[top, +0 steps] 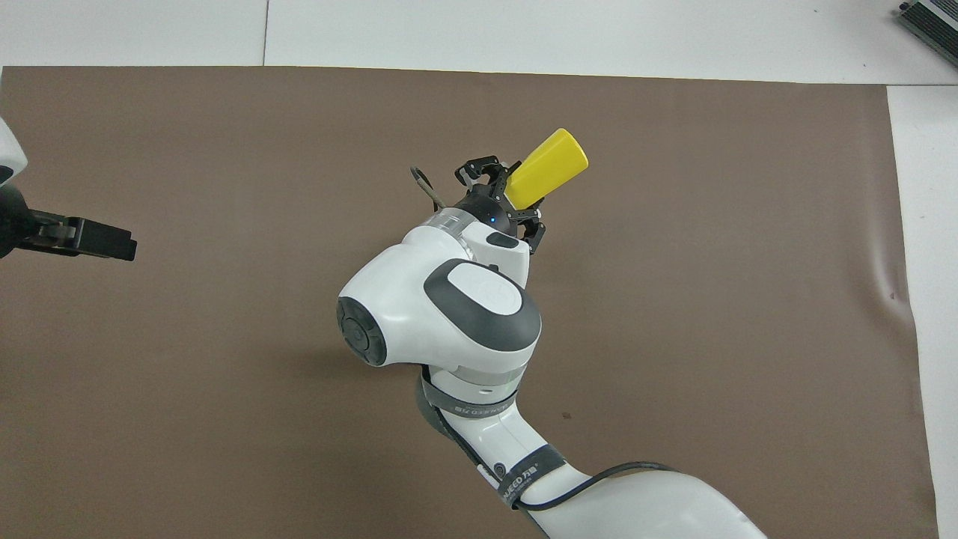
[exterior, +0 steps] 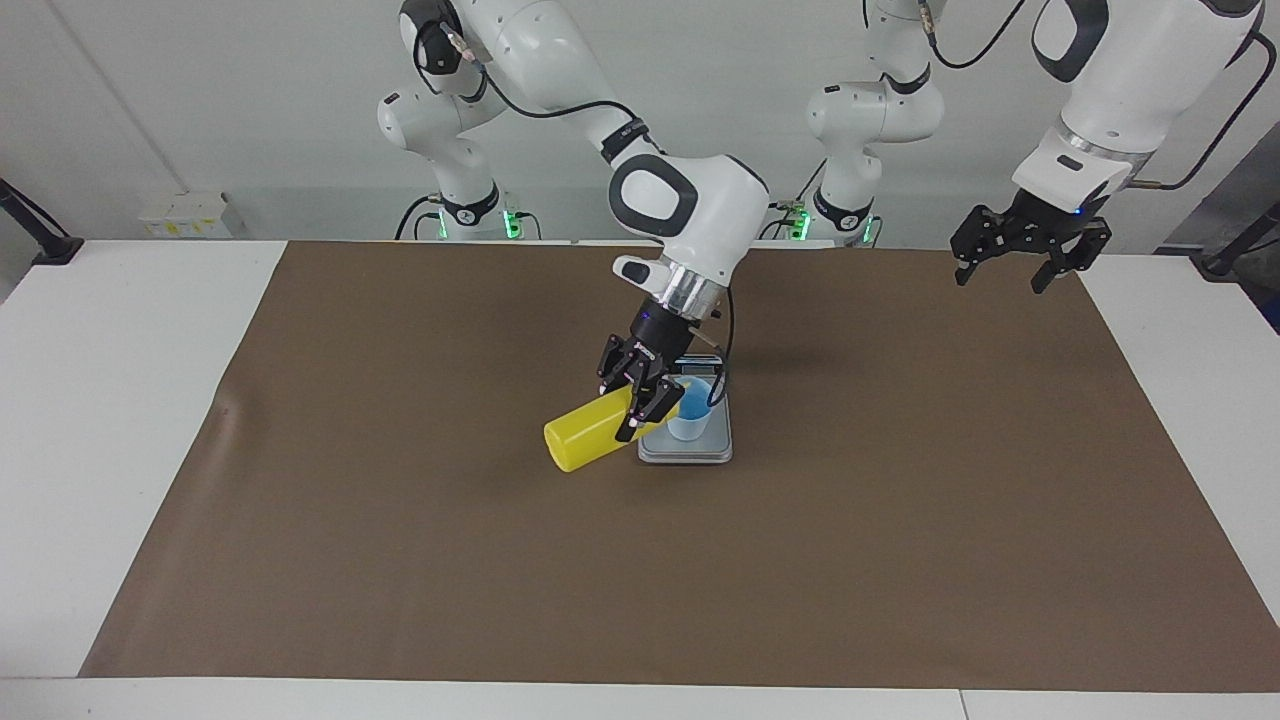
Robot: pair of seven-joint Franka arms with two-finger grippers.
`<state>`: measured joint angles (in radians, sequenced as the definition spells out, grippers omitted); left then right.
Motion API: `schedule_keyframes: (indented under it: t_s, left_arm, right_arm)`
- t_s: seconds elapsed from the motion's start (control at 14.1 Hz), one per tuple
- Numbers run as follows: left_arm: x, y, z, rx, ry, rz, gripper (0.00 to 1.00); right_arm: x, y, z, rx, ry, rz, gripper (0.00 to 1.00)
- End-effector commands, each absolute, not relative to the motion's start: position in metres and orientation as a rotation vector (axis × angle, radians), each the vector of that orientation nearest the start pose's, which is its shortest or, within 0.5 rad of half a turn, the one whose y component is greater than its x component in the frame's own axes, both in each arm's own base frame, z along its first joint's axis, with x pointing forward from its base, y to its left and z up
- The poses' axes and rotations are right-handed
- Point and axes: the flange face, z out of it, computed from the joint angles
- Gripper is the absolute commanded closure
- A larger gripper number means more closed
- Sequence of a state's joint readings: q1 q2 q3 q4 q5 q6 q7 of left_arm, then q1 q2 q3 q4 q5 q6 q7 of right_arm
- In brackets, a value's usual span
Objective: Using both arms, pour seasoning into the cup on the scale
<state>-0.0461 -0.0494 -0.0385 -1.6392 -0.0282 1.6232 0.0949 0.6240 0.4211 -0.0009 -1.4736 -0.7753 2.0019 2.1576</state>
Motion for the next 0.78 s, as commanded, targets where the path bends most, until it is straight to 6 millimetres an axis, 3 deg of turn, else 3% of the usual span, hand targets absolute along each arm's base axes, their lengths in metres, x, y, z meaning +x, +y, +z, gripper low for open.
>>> schedule_keyframes:
  t_s: [0.0,0.35,0.71]
  left_arm:
    - [0.536,-0.047,0.623,-3.165,0.274,-0.074,0.00]
    - [0.536,-0.047,0.623,-3.165,0.274,-0.076,0.00]
    - [0.536,-0.047,0.623,-3.165,0.274,-0.074,0.00]
  right_arm:
    - [0.599,0.333,0.504,-2.277,1.864,-0.925,1.00]
    - [0.612,0.265,0.520,-2.066,2.136,-0.523,1.00]
    - [0.636,0.192,0.509,-1.887,2.274,-0.121,1.00]
